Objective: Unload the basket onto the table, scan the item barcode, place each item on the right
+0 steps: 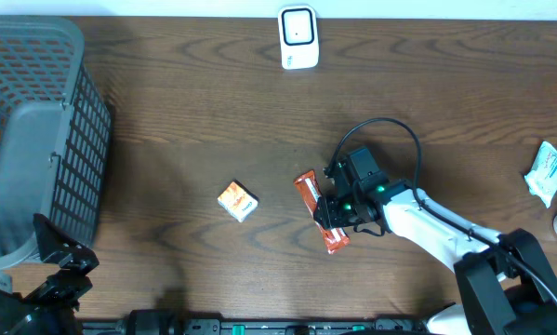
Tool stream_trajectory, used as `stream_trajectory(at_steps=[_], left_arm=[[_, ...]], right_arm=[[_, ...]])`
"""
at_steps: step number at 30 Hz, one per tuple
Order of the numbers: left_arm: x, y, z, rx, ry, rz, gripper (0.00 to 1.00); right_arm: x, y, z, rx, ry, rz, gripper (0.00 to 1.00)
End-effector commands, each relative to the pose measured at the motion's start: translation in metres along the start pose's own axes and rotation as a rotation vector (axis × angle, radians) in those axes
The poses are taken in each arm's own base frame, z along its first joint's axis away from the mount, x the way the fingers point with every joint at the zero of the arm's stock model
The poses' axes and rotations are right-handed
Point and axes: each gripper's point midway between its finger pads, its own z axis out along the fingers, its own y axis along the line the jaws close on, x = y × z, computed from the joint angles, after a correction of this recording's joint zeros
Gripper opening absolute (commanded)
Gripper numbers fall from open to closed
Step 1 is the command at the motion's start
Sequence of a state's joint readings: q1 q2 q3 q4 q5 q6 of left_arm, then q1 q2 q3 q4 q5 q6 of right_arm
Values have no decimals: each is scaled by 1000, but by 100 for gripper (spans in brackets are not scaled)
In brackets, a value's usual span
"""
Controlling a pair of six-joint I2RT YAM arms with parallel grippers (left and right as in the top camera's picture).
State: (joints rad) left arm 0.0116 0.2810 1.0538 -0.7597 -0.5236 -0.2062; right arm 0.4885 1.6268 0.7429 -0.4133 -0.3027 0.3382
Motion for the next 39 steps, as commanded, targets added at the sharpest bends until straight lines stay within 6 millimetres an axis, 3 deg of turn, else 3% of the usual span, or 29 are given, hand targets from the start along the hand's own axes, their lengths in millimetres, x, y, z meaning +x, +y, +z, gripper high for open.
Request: stream_trajectory(at_steps=[1,7,13,16,24,28,39], left_arm=[[0,3,-1,-10,-5,0,98],[0,3,-1,-10,-5,0,98],[0,3,-1,-10,-5,0,98],[0,3,-1,-10,-5,0,98],[0,3,-1,-10,-5,0,98],[0,3,-1,-10,-5,0,98],[0,3,-1,-10,-5,0,98]], right_arm=[[67,-42,35,149,215,101,35],[69,-43,37,154,222,117,2],[52,-38,36,130,169,84,1],[34,-26,24,105,135,40,1],[-26,53,-51,-143,-54,-202,1],[-27,77,-82,-242,-118,-290,1],[-14,90,-112,-276,-173,-510,1]])
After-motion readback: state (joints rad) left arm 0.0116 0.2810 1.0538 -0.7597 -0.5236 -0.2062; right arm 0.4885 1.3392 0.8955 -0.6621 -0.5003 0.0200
